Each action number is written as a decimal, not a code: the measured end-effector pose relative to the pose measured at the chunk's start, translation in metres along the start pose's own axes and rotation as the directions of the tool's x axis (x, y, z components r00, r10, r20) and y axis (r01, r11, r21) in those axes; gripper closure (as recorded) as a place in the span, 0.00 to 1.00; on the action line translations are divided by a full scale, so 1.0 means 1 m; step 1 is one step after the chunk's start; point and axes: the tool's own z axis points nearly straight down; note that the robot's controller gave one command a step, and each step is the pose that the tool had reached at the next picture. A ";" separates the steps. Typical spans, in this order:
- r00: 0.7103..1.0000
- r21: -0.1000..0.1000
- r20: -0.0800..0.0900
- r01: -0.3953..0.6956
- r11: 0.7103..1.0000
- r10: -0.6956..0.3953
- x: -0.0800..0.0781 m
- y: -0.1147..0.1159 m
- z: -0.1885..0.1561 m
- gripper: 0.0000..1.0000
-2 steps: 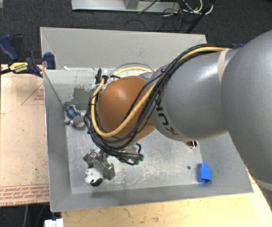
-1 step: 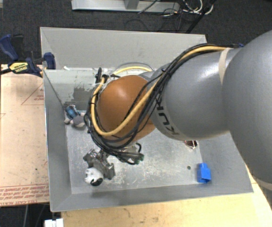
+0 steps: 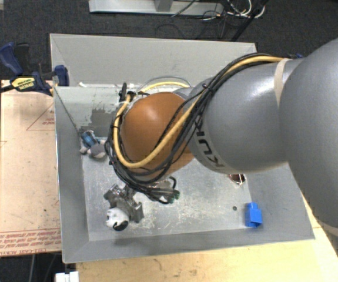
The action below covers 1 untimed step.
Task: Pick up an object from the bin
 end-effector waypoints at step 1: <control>1.000 0.000 0.000 0.000 1.000 0.000 0.000 0.000 -0.006 1.00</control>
Offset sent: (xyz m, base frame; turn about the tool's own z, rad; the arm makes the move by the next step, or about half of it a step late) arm 0.0000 0.0001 0.0255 0.0000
